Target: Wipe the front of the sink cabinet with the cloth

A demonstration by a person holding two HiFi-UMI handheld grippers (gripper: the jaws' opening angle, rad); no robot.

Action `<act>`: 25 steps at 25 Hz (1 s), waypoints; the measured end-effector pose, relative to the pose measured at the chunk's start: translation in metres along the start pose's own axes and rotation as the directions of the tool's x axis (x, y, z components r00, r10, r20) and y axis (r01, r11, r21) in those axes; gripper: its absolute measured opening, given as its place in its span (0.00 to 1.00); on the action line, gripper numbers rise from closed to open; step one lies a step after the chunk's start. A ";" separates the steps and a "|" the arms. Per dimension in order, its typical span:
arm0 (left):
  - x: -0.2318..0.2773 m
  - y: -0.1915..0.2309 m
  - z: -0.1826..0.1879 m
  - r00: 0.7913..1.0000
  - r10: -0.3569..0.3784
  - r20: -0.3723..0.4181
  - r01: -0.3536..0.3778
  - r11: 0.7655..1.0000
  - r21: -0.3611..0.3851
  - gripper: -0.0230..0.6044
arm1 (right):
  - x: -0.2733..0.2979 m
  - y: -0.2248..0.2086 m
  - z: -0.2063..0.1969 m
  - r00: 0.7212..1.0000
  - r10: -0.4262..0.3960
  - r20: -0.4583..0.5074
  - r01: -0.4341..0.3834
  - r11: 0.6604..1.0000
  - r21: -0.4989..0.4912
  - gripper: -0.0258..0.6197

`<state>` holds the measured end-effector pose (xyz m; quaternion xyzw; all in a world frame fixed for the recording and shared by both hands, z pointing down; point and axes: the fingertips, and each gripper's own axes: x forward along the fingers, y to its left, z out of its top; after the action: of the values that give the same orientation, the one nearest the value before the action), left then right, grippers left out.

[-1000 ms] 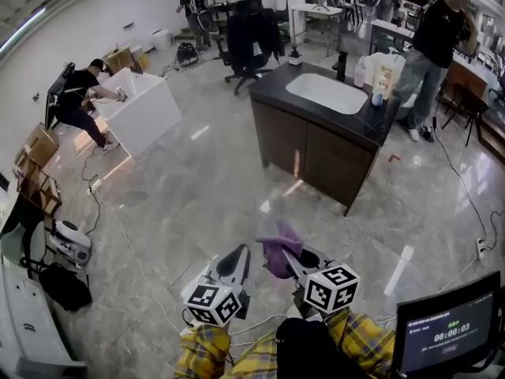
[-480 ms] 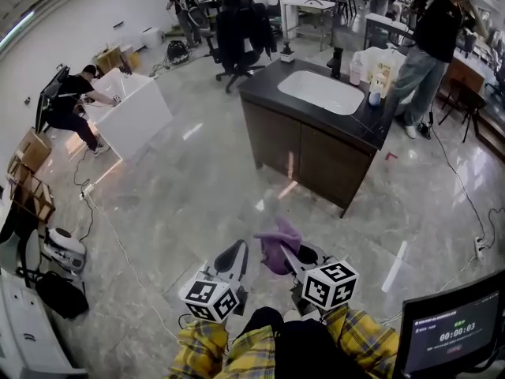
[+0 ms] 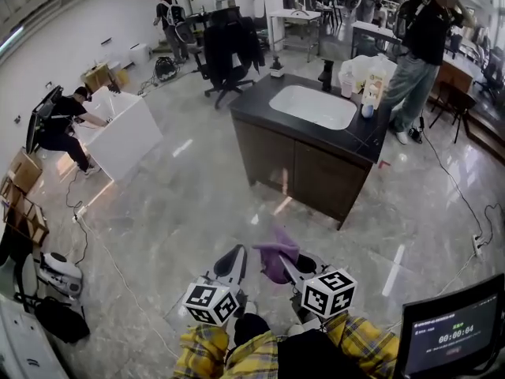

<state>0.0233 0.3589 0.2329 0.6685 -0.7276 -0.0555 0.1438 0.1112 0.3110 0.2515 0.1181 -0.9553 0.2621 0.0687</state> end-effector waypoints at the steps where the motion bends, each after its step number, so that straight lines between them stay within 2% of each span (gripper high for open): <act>1: 0.006 0.005 0.002 1.000 -0.010 -0.002 0.010 1.000 -0.005 0.05 | 0.005 -0.004 0.002 1.000 -0.015 0.004 0.015 1.000 0.004 0.10; 6: 0.024 0.027 0.016 0.997 -0.071 -0.023 0.071 0.997 -0.001 0.05 | 0.034 -0.008 0.015 0.997 -0.069 0.034 0.068 0.997 0.030 0.10; 17: 0.046 0.082 0.027 0.990 -0.126 -0.067 0.125 0.992 -0.009 0.05 | 0.091 -0.008 0.018 0.990 -0.132 0.040 0.130 0.990 0.058 0.10; 22: 0.049 0.103 0.036 0.989 -0.143 -0.045 0.140 0.987 -0.073 0.05 | 0.112 -0.006 0.024 0.986 -0.155 0.063 0.151 0.986 0.065 0.10; 25: 0.051 0.116 0.043 0.985 -0.163 -0.053 0.160 0.986 -0.044 0.05 | 0.130 -0.003 0.030 0.982 -0.166 0.086 0.161 0.985 0.062 0.10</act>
<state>-0.1031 0.3157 0.2299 0.7236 -0.6653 -0.0626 0.1727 -0.0152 0.2685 0.2526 0.2101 -0.9370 0.2759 0.0431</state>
